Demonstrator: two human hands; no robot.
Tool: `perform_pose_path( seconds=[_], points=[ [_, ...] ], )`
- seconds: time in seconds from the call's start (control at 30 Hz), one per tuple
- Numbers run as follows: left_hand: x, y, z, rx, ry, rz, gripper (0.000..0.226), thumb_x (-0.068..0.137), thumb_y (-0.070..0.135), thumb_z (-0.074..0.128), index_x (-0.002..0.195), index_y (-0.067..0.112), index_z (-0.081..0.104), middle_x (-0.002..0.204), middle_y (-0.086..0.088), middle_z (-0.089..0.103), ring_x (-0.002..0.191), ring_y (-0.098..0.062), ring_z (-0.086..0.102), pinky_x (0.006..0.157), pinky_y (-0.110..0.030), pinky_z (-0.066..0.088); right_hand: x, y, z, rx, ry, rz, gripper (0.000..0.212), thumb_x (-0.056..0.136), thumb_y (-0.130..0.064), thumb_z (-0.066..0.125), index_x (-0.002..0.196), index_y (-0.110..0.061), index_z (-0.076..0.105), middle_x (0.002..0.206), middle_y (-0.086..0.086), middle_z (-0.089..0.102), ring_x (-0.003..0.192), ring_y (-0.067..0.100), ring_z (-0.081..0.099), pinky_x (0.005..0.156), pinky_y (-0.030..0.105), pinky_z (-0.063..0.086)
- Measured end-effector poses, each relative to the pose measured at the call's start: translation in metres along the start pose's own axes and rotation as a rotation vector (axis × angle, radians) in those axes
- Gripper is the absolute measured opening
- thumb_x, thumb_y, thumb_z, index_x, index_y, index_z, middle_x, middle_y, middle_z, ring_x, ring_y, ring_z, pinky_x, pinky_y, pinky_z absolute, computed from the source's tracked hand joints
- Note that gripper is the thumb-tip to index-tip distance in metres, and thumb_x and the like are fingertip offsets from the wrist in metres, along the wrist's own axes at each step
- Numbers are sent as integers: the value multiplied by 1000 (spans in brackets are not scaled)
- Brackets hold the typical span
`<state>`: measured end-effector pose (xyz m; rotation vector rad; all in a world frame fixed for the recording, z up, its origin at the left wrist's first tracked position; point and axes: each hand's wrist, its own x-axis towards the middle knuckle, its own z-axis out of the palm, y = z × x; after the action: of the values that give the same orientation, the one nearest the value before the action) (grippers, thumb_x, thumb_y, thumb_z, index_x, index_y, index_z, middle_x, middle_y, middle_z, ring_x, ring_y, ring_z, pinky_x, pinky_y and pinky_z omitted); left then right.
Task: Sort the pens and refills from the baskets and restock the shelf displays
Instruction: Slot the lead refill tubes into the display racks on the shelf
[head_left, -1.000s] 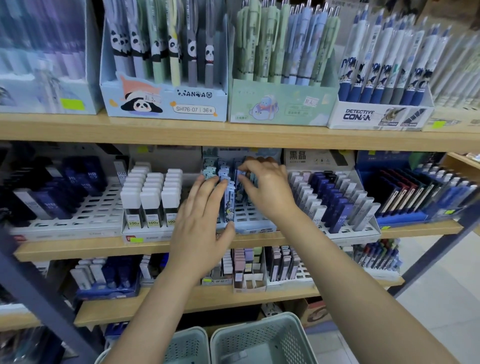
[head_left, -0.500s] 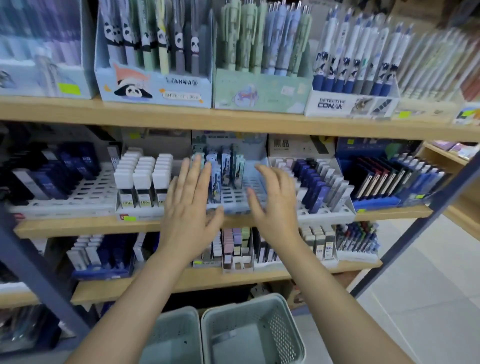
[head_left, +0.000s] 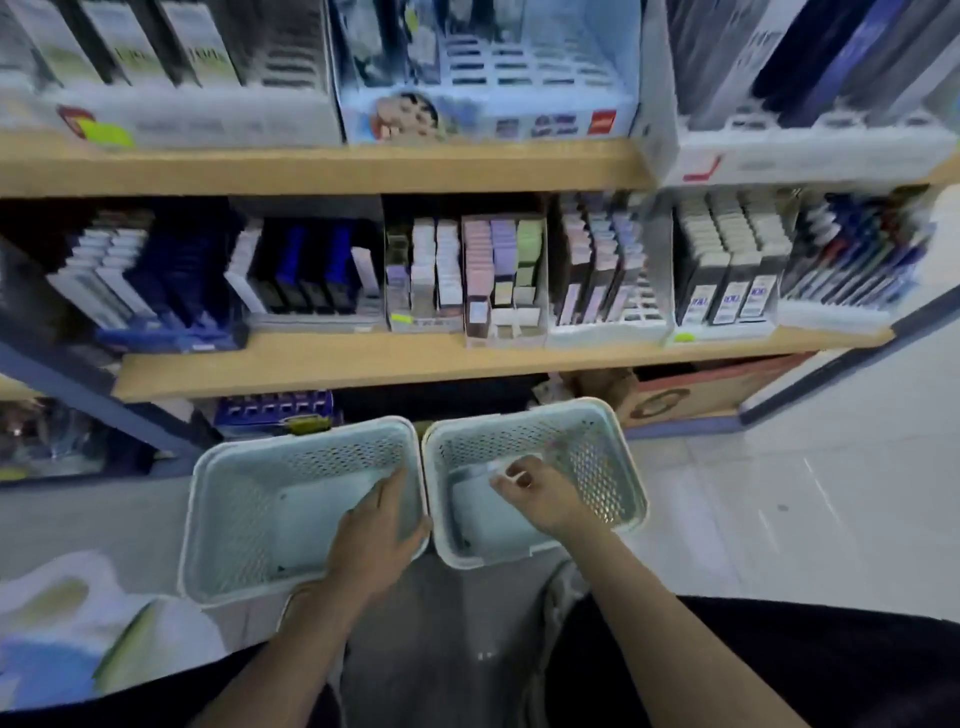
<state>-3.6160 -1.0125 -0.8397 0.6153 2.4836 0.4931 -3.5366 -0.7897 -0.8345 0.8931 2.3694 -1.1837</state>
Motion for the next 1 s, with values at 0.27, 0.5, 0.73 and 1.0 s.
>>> perform_pose_path(
  seconds=[0.27,0.5,0.73,1.0],
  points=[
    [46,-33,47,-209,-162,-170,91,86,70,58,159,38,12,160,-1,38,139,-28,47,111,-45,41,83,27,75,353,-330,167,42,95,-52,58,117,-16,62,114,0,63,103,17,62,89,34,54],
    [44,-37,51,-320,-152,-193,99,72,82,54,156,47,16,154,3,46,128,-22,56,104,-43,47,120,46,112,601,-363,297,41,83,-54,73,110,-23,68,109,-1,71,102,20,66,78,30,52],
    [44,-39,52,-343,-162,-200,98,72,85,52,154,54,10,149,5,50,122,-20,58,100,-46,51,130,49,122,800,-420,439,50,89,-37,73,120,1,65,116,19,71,109,33,67,91,41,56],
    [43,-40,54,-326,-135,-183,95,77,79,56,155,52,9,147,5,51,117,-20,60,97,-45,52,128,49,120,843,-563,407,40,93,-37,68,117,-5,65,99,9,73,94,26,68,90,41,55]
  ],
)
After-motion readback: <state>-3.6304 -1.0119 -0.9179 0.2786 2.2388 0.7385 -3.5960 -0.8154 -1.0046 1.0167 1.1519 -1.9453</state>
